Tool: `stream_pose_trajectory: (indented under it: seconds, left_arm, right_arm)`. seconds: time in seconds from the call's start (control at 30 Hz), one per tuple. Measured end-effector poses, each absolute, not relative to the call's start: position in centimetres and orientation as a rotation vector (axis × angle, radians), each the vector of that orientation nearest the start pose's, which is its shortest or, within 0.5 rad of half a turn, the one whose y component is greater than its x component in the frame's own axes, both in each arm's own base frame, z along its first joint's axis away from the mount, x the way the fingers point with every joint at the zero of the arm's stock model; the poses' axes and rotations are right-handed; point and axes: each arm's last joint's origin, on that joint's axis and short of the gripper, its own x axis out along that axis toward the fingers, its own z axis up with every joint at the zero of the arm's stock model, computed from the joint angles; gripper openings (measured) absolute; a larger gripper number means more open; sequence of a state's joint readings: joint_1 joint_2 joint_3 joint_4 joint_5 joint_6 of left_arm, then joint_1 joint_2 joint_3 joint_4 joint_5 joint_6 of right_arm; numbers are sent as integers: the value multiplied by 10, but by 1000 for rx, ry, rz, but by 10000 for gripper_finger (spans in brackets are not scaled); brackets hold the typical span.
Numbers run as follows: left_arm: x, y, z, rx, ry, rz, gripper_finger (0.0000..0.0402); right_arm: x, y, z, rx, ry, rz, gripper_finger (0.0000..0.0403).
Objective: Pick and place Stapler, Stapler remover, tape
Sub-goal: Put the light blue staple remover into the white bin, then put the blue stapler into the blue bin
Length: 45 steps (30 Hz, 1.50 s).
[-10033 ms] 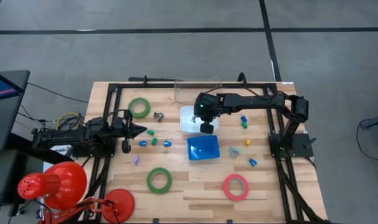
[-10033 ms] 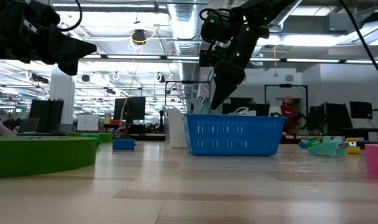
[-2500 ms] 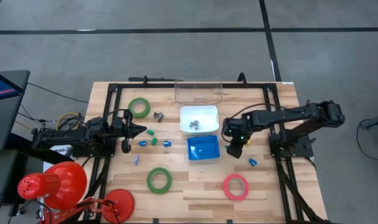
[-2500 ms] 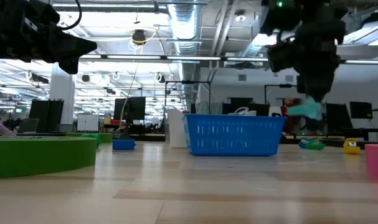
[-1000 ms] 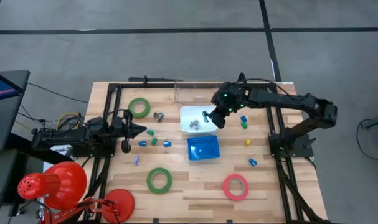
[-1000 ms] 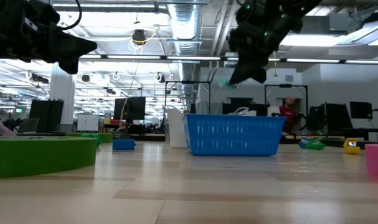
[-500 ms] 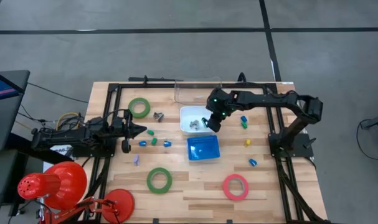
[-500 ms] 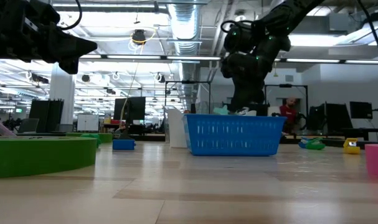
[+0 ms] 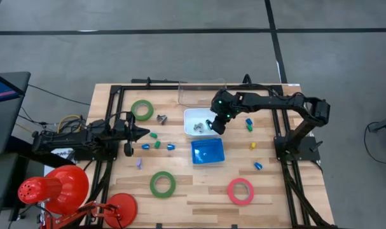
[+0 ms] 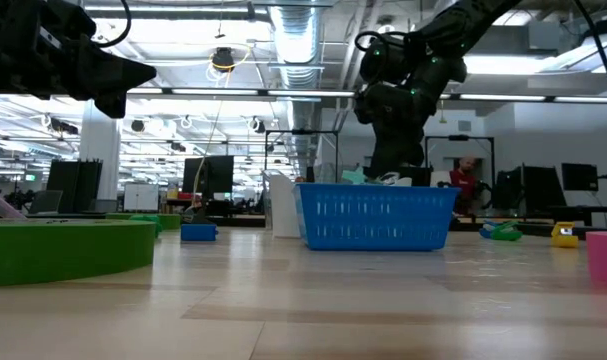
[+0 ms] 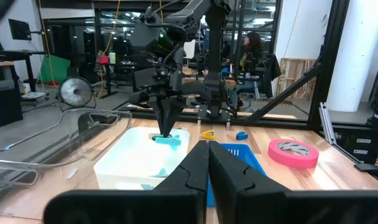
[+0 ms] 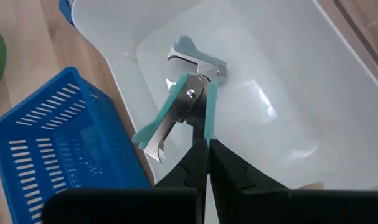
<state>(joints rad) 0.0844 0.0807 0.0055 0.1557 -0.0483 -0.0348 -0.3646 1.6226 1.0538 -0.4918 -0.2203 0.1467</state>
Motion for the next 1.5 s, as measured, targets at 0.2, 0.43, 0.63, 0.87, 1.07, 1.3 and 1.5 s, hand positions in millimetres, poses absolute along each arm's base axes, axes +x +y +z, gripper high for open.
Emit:
stream_pose_trajectory:
  seconds: [0.2,0.43,0.63,0.87,1.07,1.3,1.5]
  left_arm:
    - [102,10,174,-33,-86,131,3]
    - [102,10,174,-33,-86,131,3]
    - [102,10,174,-33,-88,131,3]
    - [101,10,175,-33,-93,131,3]
    - [101,10,175,-33,-93,131,3]
    - [101,10,175,-33,-93,131,3]
    - [101,10,175,-33,-93,131,3]
  right_arm:
    - [299,-113,202,449,1001,-222,74]
    - [296,-113,208,454,986,-230,131]
    - [289,-111,230,459,903,-251,157]
    - [275,-109,255,456,820,-267,172]
    - [264,-104,269,449,798,-269,182]
    - [253,-101,275,442,823,-289,187]
    - [244,-100,277,425,866,-286,188]
